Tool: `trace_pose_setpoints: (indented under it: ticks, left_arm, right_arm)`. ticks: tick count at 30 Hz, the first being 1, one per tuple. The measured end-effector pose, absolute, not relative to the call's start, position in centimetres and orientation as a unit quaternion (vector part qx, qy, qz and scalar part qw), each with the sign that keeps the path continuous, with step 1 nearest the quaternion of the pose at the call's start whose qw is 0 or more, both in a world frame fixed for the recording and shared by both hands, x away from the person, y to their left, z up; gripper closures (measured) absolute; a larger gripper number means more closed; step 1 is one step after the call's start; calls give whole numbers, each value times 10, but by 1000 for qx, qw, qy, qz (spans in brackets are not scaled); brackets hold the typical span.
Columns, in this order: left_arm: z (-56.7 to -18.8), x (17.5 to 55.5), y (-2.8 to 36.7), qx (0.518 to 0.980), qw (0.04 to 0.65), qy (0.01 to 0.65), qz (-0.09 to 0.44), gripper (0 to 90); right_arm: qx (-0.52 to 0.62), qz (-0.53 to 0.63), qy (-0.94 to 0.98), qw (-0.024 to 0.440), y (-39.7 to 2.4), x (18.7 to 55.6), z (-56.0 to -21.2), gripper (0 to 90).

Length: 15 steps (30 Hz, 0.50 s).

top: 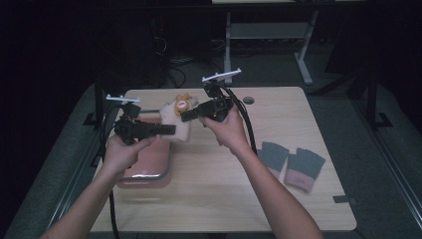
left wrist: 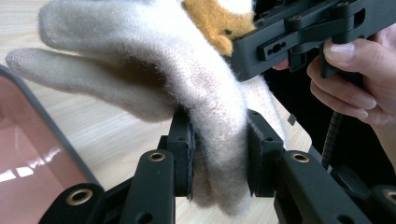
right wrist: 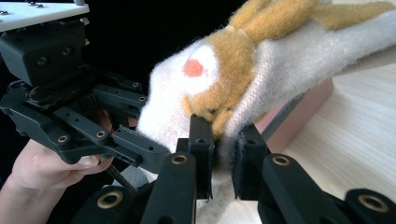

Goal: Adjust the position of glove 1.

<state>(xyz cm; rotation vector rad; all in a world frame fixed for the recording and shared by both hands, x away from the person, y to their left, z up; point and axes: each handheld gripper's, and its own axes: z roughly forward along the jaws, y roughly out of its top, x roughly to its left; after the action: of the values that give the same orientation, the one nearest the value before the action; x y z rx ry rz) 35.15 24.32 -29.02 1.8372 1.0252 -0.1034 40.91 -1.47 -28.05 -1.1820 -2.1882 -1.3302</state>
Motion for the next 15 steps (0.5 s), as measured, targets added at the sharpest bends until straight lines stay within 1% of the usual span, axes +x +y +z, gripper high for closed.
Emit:
trace_pose_setpoints:
  ticks: [15]
  left_arm:
    - [-284, 352, 271, 750, 498, 434, -32, 674]
  right_arm:
    - [-399, -465, -772, 168, 15, 419, -273, 805]
